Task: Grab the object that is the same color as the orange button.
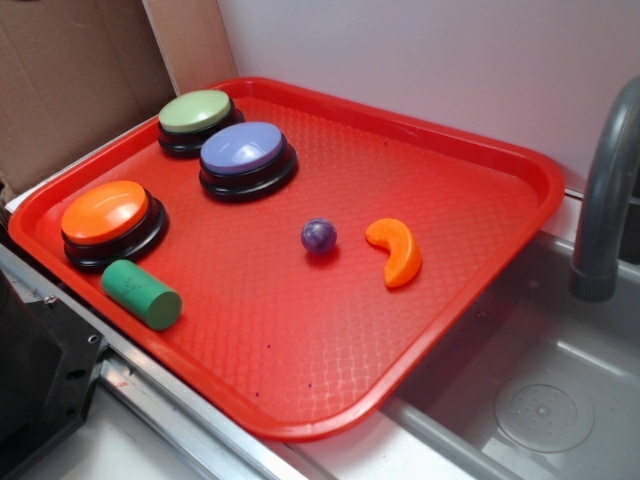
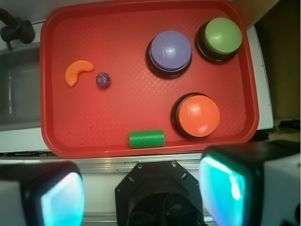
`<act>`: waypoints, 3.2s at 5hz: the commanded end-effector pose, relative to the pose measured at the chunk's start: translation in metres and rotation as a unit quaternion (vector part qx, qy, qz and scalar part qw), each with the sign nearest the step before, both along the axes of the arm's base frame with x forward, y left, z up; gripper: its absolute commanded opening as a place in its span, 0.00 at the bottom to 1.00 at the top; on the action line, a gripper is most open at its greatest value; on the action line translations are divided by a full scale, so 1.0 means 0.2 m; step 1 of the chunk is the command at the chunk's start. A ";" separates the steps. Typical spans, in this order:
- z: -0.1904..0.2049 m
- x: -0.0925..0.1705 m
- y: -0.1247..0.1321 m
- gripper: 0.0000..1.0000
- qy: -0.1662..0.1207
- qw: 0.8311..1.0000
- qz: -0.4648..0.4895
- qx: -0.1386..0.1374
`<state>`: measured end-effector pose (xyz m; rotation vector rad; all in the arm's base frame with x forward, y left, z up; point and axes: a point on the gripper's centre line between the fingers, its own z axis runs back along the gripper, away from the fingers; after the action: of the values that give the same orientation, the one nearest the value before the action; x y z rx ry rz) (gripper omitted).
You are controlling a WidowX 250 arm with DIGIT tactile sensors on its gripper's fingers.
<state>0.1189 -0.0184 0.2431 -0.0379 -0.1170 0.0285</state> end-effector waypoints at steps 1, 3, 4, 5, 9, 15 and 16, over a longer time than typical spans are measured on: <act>0.00 0.00 0.00 1.00 0.000 1.000 0.000 0.000; -0.12 0.25 -0.15 1.00 -0.013 0.997 0.074 -0.023; -0.28 0.38 -0.30 1.00 -0.034 0.991 0.130 -0.009; -0.44 0.50 -0.43 1.00 -0.029 0.978 0.208 0.015; -0.88 0.73 -0.59 1.00 -0.018 0.926 0.375 -0.029; -1.08 0.78 -0.58 0.05 0.035 0.908 0.415 -0.051; -1.08 0.80 -0.56 0.00 0.043 0.903 0.424 -0.058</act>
<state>0.2676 -0.1383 0.0223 -0.0766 -0.0134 0.9119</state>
